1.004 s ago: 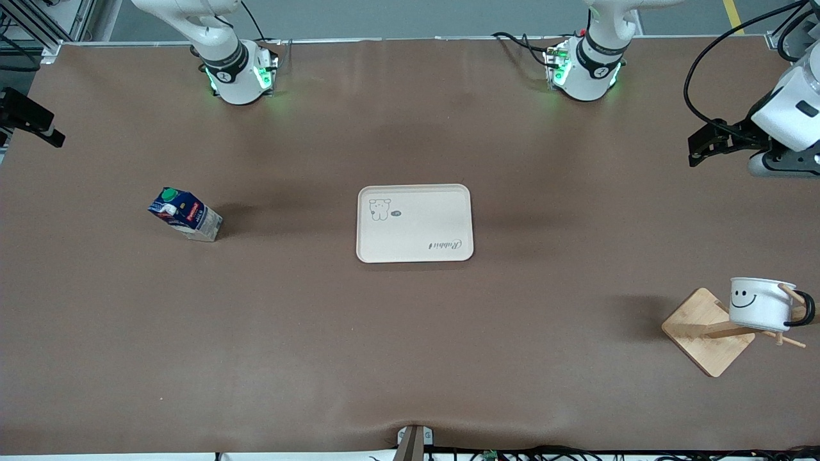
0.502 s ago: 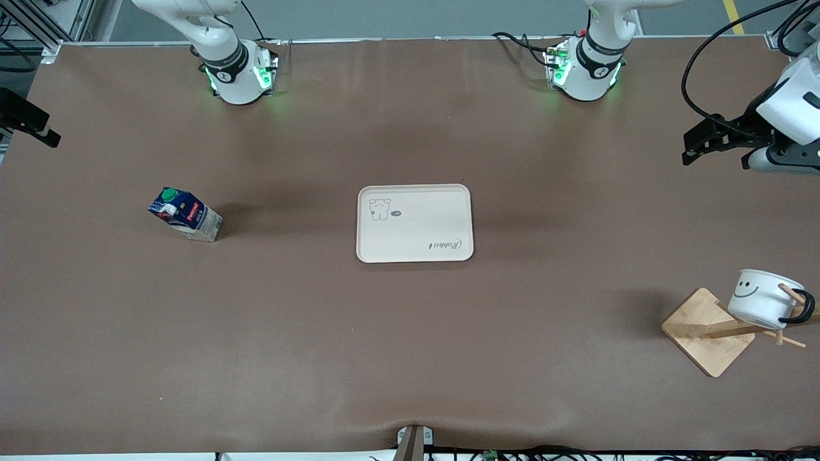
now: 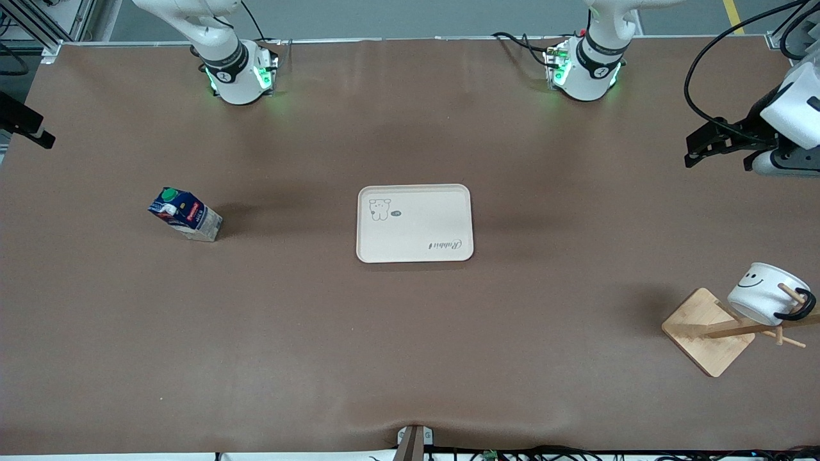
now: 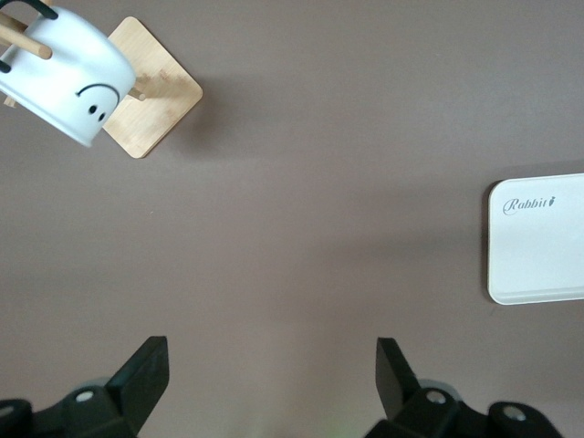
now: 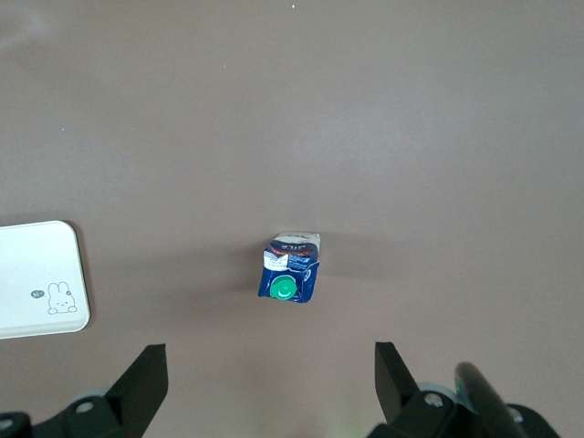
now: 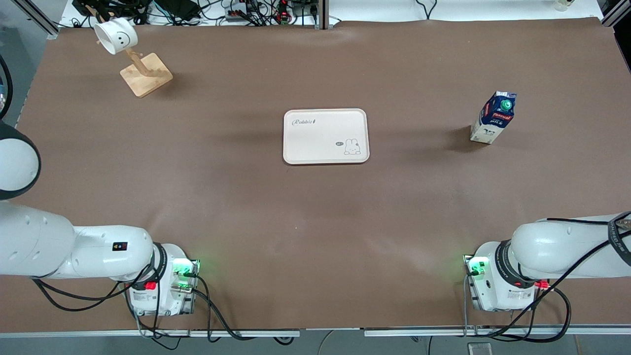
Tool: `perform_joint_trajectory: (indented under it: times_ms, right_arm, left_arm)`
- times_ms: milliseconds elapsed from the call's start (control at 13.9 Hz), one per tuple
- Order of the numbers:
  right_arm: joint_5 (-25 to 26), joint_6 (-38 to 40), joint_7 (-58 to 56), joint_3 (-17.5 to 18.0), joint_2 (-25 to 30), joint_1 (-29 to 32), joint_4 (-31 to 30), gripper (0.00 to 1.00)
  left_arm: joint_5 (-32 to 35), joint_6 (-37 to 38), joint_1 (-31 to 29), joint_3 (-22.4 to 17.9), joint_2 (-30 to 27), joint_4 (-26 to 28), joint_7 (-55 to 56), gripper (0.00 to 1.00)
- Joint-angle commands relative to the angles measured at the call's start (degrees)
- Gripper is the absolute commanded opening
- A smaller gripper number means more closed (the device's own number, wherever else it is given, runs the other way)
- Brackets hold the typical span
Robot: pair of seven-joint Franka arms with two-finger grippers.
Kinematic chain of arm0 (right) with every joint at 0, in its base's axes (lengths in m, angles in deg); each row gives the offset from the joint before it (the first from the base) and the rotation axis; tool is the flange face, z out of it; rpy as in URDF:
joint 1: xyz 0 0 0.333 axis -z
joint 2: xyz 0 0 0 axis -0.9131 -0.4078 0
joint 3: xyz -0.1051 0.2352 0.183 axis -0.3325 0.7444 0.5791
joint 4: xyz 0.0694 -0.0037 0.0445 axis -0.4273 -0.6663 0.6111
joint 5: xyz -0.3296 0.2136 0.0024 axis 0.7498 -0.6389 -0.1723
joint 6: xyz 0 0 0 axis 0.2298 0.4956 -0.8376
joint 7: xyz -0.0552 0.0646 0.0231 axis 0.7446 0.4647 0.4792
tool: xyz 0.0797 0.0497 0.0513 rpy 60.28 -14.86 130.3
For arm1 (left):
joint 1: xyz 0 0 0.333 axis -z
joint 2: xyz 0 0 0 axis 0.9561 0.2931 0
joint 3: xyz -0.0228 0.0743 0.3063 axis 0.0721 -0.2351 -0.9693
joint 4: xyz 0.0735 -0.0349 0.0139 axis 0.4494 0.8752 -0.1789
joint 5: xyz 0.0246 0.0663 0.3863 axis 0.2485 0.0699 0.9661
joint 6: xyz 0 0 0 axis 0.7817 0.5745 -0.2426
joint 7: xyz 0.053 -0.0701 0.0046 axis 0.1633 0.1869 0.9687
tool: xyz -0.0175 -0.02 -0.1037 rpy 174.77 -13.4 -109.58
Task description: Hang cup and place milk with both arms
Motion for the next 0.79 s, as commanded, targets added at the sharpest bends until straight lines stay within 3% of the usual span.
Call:
perform_joint_trajectory:
  times_ms: [0,717]
  right_arm:
    - [-0.37,0.23,0.05,1.13,0.07,2.12,-0.15,1.00]
    - [-0.45,0.23,0.05,1.13,0.07,2.21,-0.15,1.00]
  left_arm:
    - [-0.28,0.14,-0.05,0.03,0.61,-1.21,0.92,1.00]
    - [0.86,0.22,0.74,1.44,0.61,-1.21,6.28,1.00]
